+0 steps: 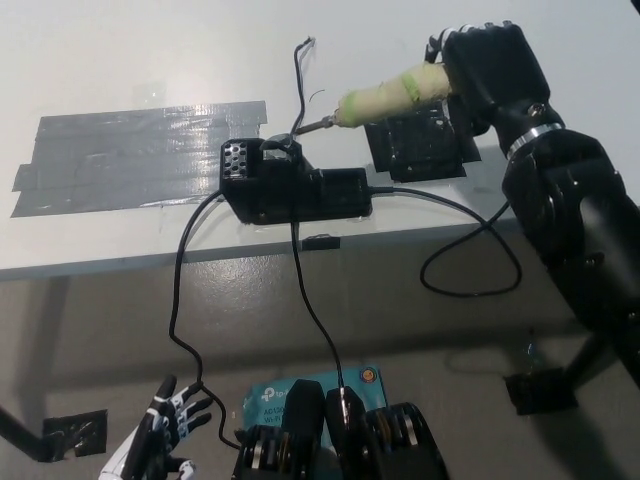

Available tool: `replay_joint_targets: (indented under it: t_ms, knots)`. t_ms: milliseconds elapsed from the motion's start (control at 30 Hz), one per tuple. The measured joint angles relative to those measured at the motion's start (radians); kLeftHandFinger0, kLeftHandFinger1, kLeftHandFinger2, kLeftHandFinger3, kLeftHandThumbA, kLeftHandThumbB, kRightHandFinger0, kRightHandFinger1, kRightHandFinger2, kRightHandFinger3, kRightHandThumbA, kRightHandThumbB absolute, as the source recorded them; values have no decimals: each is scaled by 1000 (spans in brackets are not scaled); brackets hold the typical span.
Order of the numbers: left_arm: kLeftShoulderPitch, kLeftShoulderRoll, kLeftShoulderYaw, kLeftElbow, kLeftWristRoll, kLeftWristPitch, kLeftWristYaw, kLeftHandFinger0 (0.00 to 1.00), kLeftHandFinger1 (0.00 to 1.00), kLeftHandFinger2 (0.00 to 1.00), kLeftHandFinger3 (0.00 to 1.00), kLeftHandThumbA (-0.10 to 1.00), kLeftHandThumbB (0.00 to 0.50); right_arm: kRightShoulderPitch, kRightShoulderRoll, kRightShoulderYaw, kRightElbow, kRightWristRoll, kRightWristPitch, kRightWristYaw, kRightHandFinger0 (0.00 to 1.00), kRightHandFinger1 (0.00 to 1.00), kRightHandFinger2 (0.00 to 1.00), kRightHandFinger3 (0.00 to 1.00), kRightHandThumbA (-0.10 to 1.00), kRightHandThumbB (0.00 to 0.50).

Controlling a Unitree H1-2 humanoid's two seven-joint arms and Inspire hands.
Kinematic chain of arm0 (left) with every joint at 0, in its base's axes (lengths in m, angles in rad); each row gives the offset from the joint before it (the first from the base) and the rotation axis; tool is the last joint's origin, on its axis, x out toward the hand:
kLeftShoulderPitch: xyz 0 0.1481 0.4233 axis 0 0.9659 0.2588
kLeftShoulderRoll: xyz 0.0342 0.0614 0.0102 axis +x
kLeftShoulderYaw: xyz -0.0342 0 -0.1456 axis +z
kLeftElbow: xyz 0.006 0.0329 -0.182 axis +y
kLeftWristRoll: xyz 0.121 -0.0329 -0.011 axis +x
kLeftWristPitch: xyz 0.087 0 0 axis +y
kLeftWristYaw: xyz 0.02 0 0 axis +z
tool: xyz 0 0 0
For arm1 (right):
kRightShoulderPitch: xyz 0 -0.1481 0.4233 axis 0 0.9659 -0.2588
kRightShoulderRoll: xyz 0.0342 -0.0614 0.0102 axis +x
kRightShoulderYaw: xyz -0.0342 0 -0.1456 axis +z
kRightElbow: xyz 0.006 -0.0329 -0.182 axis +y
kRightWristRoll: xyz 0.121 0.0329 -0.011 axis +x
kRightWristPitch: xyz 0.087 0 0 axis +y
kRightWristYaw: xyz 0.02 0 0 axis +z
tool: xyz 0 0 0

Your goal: The robot uses its right hand to grab and lift the soldering gun kept on the middle of the table and puts it in its base

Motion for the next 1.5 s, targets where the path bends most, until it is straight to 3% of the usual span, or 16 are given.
replay_joint_targets:
  t_ms: [67,233,267,333,367,433,533,567,733,833,1100,1233,1267,1333,1433,1500]
  knots:
    - [0,0,-3,0,0,0,0,1000,1000,1000,1000,1000,500,0,4,2,-2,-1,1,1,0,141,457,149,-100,213]
    - [-1,0,-10,0,0,0,0,1000,1000,1000,1000,1000,500,0,12,3,6,-3,0,0,0,68,422,125,-100,217]
    - [-2,0,-11,0,0,0,0,1000,1000,1000,1000,1000,500,0,13,3,10,-3,0,0,0,6,383,152,-100,197]
    - [-4,1,-12,0,0,0,0,1000,1000,1000,1000,1000,500,0,13,3,17,-3,1,0,0,0,377,173,-100,168]
    - [-5,1,-13,0,1,0,0,1000,1000,1000,1000,1000,500,1,14,3,18,-3,2,0,0,0,383,173,-100,129]
    - [-5,1,-15,0,1,0,0,1000,1000,1000,1000,1000,500,2,15,3,18,-3,7,1,0,1,410,248,-100,108]
    - [-5,1,-18,0,1,0,0,1000,1000,1000,1000,1000,500,5,15,3,18,-4,15,4,0,0,409,211,-100,103]
    - [-5,1,-19,0,2,0,0,1000,1000,1000,1000,1000,500,6,15,3,18,-5,18,4,0,15,437,205,-100,54]
    - [-8,0,-20,-1,4,0,0,1000,1000,1000,1000,1000,500,10,13,3,25,-11,30,4,0,18,415,338,-100,22]
    - [-8,0,-20,-4,4,1,0,1000,1000,1000,1000,1000,500,14,11,3,30,-14,30,4,0,57,442,476,-100,1]
    - [-11,-1,-22,-8,4,2,0,1000,1000,1000,1000,1000,500,33,12,22,30,-21,21,2,0,5,401,390,-100,17]
    - [-13,-1,-26,-12,4,4,0,1000,1000,1000,1000,1000,500,33,20,48,47,-25,7,-15,0,0,414,444,-100,2]
    - [-13,-2,-28,-13,4,5,0,1000,1000,1000,1000,1000,500,33,24,54,52,-26,5,-18,0,0,411,442,-100,67]
    - [-15,-2,-31,-16,4,8,0,1000,1000,1000,1000,1000,500,33,31,67,56,-35,1,-25,0,0,404,440,-100,69]
    - [-15,-3,-38,-18,7,11,0,1000,1000,1000,1000,1000,500,31,36,86,61,-46,-5,-32,0,1,408,447,-100,136]
    - [-15,-3,-40,-18,8,13,0,1000,1000,1000,1000,1000,500,29,37,97,72,-51,-13,-39,0,0,395,426,-100,116]
